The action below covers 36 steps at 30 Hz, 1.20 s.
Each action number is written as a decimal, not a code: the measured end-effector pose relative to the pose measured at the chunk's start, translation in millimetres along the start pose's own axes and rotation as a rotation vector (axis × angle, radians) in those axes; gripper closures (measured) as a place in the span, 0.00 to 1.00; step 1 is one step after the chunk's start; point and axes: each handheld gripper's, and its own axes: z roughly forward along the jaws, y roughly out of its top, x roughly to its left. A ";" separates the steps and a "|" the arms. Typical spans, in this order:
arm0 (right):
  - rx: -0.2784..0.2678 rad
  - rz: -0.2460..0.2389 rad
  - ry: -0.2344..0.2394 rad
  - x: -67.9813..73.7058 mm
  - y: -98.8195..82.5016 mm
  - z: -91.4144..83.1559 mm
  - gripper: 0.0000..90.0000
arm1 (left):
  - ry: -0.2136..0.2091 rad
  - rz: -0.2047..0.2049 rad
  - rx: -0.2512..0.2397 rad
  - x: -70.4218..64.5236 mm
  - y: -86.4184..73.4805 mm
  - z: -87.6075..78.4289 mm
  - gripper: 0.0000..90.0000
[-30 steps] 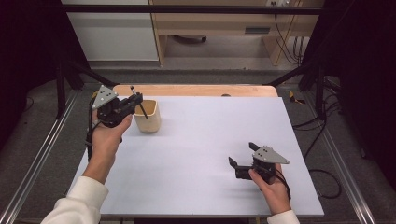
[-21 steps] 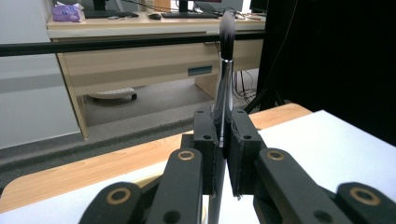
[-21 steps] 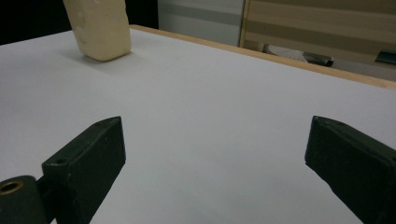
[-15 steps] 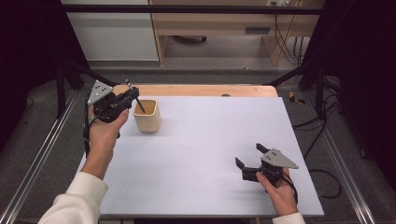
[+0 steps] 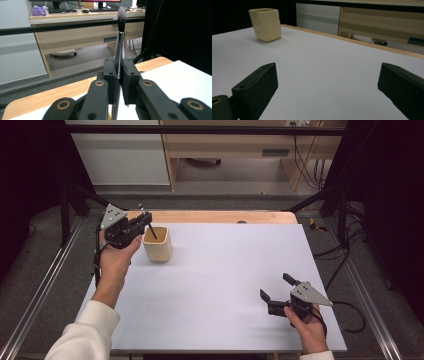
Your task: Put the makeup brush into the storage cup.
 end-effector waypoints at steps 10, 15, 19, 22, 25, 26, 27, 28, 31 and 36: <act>-0.003 -0.012 0.014 1.6 -0.9 -0.6 0.03 | 0.026 -0.007 0.014 9.4 -3.2 10.5 0.92; 0.000 -0.013 0.018 2.4 -1.1 0.1 0.03 | 0.055 -0.008 0.022 15.5 -7.7 15.1 0.93; 0.015 -0.022 0.025 3.2 -2.2 2.4 0.03 | 0.072 -0.018 0.018 19.4 -9.0 16.4 0.93; 0.010 -0.025 0.025 3.6 -1.6 2.0 0.03 | 0.076 -0.016 0.020 20.7 -9.7 17.4 0.93; 0.008 -0.021 0.019 2.9 -1.3 1.5 0.03 | 0.079 -0.017 0.017 21.4 -9.9 18.0 0.93; 0.007 -0.022 0.018 2.6 -1.5 1.6 0.04 | 0.080 -0.018 0.015 21.8 -10.0 18.4 0.93; 0.010 -0.019 0.018 2.8 -1.6 1.9 0.04 | 0.080 -0.018 0.016 22.0 -10.2 18.8 0.93; 0.012 -0.019 0.018 2.6 -1.8 2.1 0.04 | 0.081 -0.016 0.018 22.3 -10.6 19.3 0.93; 0.010 -0.020 0.021 2.8 -1.7 2.4 0.04 | 0.078 -0.009 0.019 23.1 -11.8 21.1 0.93; 0.015 -0.022 0.022 3.3 -2.0 2.7 0.04 | 0.078 -0.005 0.015 24.0 -14.1 23.6 0.93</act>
